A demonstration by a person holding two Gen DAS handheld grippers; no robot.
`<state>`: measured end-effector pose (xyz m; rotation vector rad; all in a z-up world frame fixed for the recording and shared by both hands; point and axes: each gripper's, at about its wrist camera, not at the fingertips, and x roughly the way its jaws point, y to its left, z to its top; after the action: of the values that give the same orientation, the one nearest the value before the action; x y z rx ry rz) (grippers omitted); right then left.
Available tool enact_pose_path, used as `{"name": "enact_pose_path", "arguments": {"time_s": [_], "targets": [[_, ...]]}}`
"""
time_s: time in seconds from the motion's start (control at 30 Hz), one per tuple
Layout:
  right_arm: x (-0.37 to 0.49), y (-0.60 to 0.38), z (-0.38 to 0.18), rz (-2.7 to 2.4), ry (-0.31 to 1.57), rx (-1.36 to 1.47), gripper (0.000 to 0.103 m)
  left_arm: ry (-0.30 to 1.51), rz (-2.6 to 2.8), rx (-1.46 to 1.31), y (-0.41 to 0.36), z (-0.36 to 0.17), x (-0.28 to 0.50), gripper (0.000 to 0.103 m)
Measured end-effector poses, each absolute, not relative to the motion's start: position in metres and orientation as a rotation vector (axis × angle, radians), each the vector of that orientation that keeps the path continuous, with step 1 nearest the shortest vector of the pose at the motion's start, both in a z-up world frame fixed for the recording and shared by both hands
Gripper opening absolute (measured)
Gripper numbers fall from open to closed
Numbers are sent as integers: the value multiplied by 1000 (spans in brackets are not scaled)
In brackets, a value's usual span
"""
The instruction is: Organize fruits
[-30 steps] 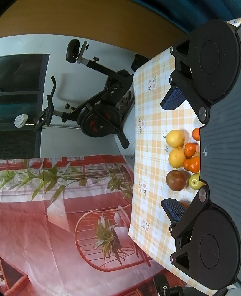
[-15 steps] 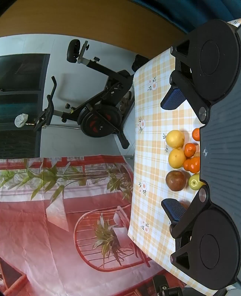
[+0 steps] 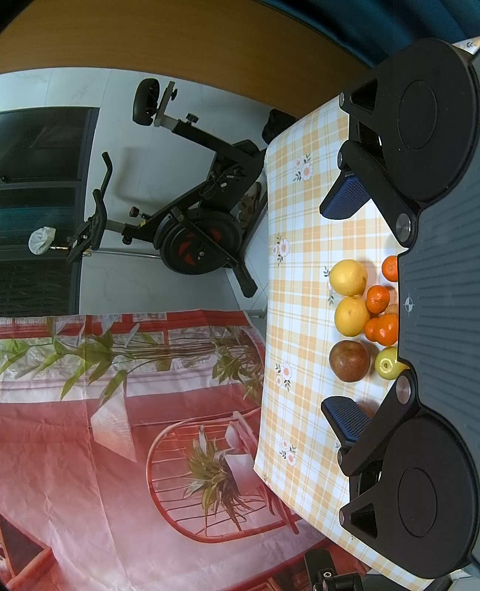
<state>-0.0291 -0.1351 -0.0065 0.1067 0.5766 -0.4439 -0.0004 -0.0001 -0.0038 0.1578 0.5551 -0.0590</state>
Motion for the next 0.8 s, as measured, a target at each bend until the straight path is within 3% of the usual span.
{"name": "enact_pose_path", "arguments": {"time_s": [0.8], "targets": [[-29,-135,-7,-444,577,105,102,562,-60,144,-2,-7,-1,103]]}}
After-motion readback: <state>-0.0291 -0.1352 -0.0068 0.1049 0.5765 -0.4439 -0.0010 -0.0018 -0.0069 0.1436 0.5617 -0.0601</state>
